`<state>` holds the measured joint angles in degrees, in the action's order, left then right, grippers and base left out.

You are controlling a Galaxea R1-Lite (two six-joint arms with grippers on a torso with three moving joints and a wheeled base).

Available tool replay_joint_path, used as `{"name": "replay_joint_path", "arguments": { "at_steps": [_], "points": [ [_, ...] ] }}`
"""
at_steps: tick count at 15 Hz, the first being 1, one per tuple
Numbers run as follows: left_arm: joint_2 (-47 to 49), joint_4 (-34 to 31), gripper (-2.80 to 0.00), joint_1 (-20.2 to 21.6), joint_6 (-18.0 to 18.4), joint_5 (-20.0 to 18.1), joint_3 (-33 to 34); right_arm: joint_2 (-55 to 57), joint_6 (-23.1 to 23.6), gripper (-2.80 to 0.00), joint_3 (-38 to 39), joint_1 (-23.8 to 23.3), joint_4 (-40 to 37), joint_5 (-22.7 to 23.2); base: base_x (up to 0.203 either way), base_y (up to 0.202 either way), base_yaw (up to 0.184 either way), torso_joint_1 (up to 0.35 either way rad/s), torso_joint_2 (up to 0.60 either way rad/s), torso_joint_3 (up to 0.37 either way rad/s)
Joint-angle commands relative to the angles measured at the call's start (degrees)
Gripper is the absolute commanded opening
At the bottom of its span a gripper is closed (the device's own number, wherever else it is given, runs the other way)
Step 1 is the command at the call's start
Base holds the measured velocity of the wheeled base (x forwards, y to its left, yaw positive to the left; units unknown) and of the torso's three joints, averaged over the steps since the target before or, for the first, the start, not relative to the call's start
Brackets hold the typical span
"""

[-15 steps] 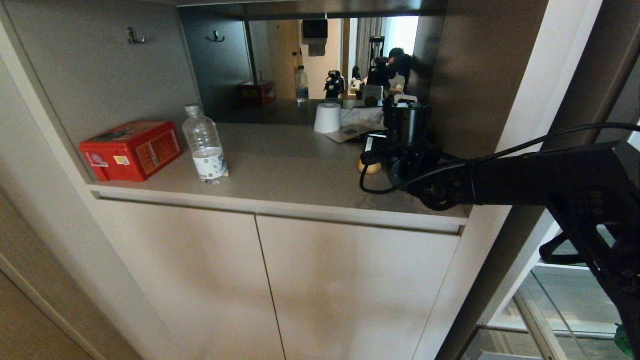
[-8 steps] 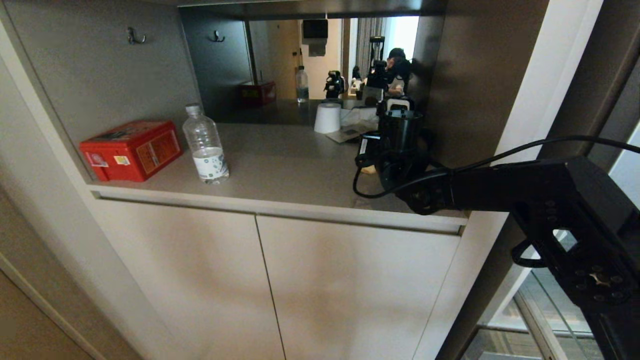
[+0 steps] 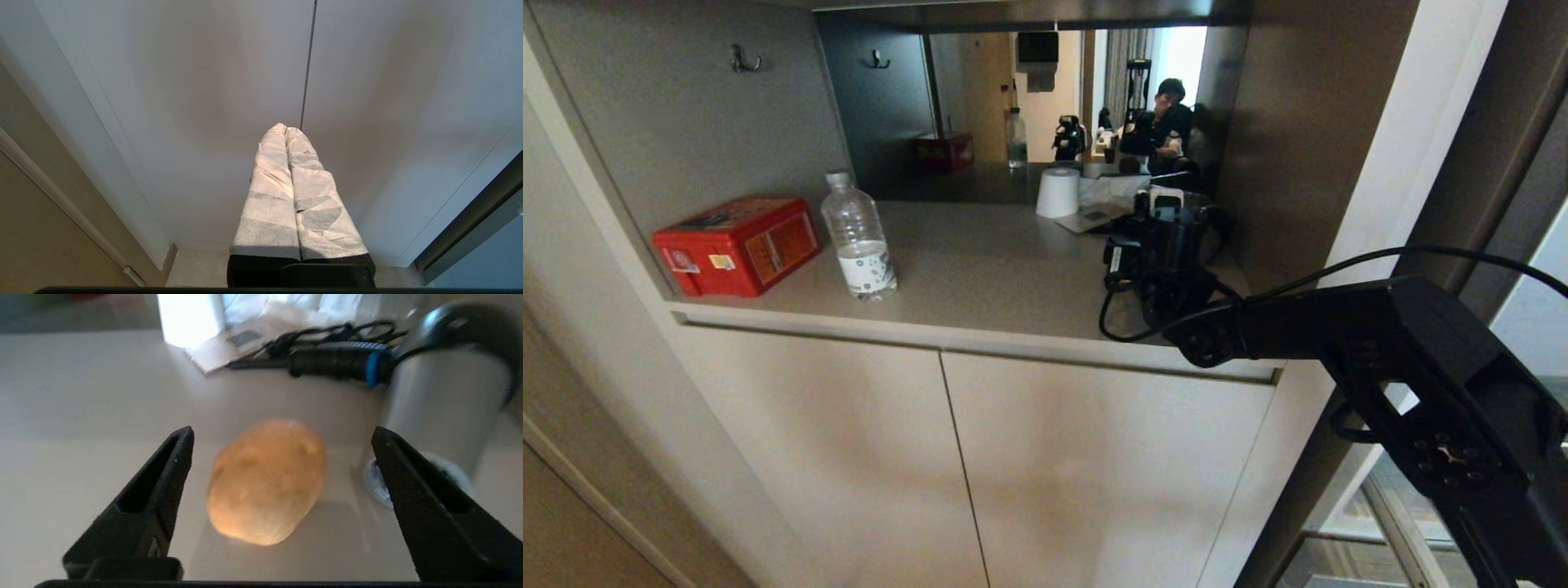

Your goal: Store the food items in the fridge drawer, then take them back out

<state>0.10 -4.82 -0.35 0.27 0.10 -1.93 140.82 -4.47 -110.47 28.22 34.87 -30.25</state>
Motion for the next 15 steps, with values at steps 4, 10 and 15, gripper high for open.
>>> {"name": "replay_joint_path", "arguments": {
  "at_steps": [4,10,15],
  "points": [
    [0.1,0.0,-2.8,0.0,0.0,0.0,0.0,1.6,-0.1,0.0,0.0,-0.1,0.1,1.4,0.0,0.0,0.0,0.0,0.0,0.0],
    [0.0,0.0,-2.8,0.0,0.0,0.0,0.0,3.2,-0.1,0.0,0.0,-1.4,0.1,2.4,0.0,0.0,0.0,0.0,0.0,0.0],
    [0.1,0.0,-2.8,0.0,0.0,0.0,0.0,3.6,-0.1,0.0,0.0,-1.9,0.1,4.3,0.0,0.0,0.0,0.0,0.0,0.0]
  ]
}}
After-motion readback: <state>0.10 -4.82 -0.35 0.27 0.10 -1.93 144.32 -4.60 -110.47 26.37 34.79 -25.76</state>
